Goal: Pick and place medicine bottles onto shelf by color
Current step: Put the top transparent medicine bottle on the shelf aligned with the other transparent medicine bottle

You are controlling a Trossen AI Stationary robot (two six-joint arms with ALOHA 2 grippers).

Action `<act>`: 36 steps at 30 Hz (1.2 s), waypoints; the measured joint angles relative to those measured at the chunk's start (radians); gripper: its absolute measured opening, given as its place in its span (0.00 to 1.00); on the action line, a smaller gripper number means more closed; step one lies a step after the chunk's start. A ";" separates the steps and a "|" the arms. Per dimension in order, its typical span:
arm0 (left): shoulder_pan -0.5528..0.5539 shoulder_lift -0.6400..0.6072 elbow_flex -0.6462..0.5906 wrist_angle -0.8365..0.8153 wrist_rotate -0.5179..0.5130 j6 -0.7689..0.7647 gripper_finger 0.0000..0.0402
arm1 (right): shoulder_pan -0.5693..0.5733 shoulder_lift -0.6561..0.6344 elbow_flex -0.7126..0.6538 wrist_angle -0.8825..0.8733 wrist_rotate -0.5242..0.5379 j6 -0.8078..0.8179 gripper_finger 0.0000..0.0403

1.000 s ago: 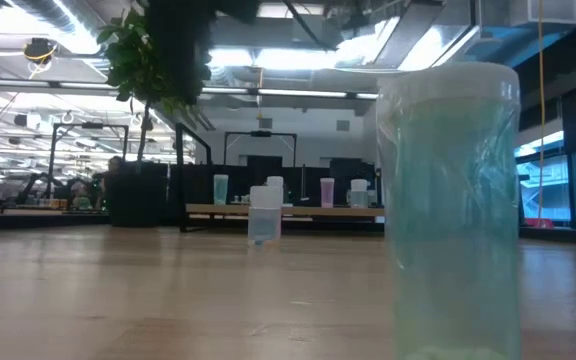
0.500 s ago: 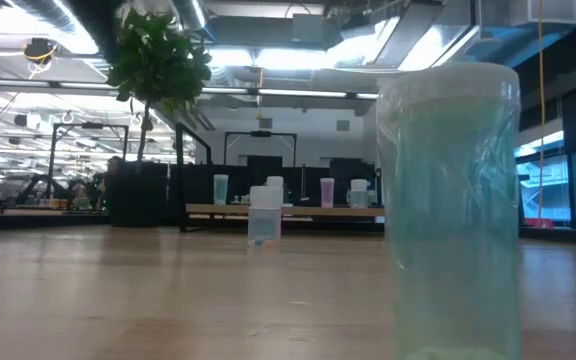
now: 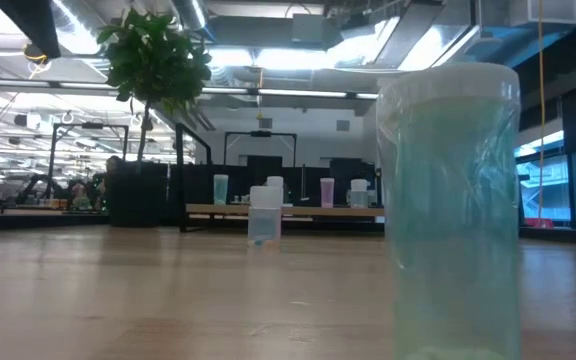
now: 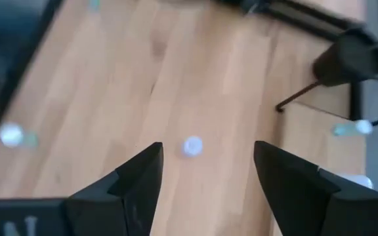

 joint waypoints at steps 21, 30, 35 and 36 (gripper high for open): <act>-0.085 -0.006 -0.005 0.003 -0.032 -0.075 0.57 | -0.064 0.141 -0.368 0.353 -0.057 -0.111 0.60; -0.085 -0.006 -0.005 0.003 -0.056 -0.075 0.57 | -0.143 0.141 -0.529 0.531 -0.151 -0.105 0.60; -0.084 -0.006 -0.005 0.003 -0.058 -0.080 0.57 | -0.157 0.141 -0.594 0.603 -0.181 -0.107 0.60; -0.084 -0.006 -0.005 0.003 -0.058 -0.080 0.57 | -0.159 0.141 -0.605 0.619 -0.183 -0.107 0.60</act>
